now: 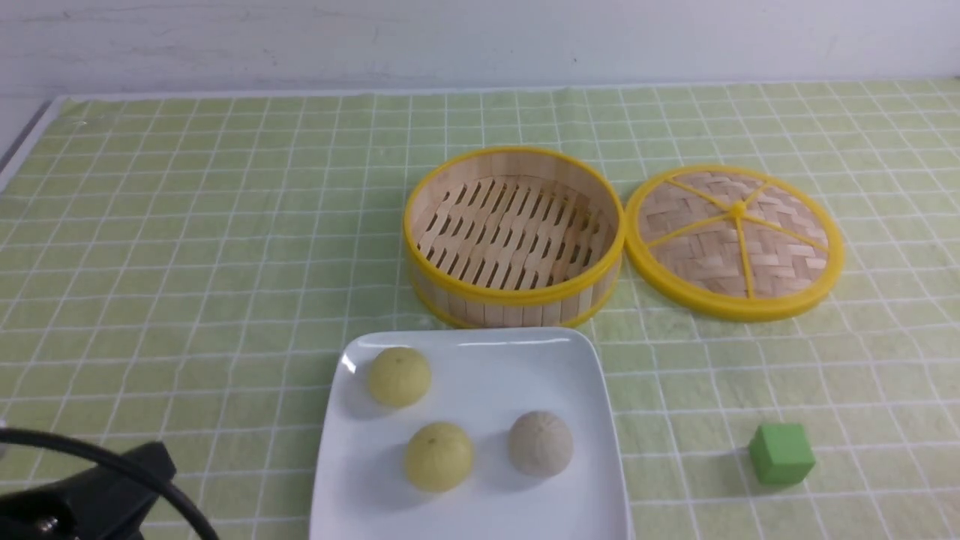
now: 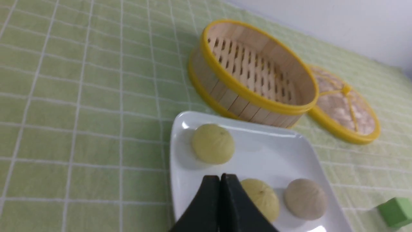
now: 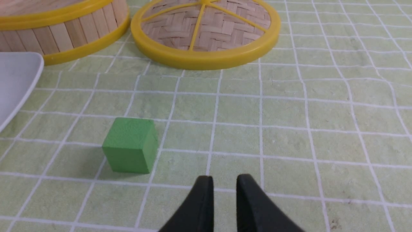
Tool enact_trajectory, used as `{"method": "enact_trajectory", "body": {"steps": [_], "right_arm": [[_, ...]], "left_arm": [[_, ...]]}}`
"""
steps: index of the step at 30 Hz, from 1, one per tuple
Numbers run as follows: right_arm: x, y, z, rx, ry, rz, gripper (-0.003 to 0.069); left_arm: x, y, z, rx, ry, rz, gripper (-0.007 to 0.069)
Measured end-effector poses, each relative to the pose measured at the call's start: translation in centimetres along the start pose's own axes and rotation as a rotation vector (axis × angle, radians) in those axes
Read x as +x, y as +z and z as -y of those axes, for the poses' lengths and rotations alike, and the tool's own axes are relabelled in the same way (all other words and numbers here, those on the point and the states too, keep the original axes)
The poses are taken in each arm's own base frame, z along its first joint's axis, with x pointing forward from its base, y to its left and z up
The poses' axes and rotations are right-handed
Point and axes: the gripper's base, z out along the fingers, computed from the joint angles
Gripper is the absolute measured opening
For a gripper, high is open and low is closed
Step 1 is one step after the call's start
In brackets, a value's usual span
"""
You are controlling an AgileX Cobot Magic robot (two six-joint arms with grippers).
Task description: Put the steamed buns into the plate on the green tablecloth.
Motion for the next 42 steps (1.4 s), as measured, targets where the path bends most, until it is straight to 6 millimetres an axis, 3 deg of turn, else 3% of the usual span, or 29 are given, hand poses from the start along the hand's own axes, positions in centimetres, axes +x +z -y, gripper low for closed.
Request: {"method": "enact_trajectory", "body": {"steps": [11, 20, 42], "right_arm": [[0.0, 0.0, 0.0, 0.0, 0.0, 0.0, 0.015], [0.0, 0.0, 0.0, 0.0, 0.0, 0.0, 0.016], [0.0, 0.0, 0.0, 0.0, 0.0, 0.0, 0.0184]], "left_arm": [[2.2, -0.1, -1.9, -0.078, 0.346, 0.048, 0.0019], [5.5, -0.8, -5.0, -0.311, 0.3, 0.102, 0.0024], [5.7, -1.3, -5.5, -0.399, 0.286, 0.124, 0.0046]]}}
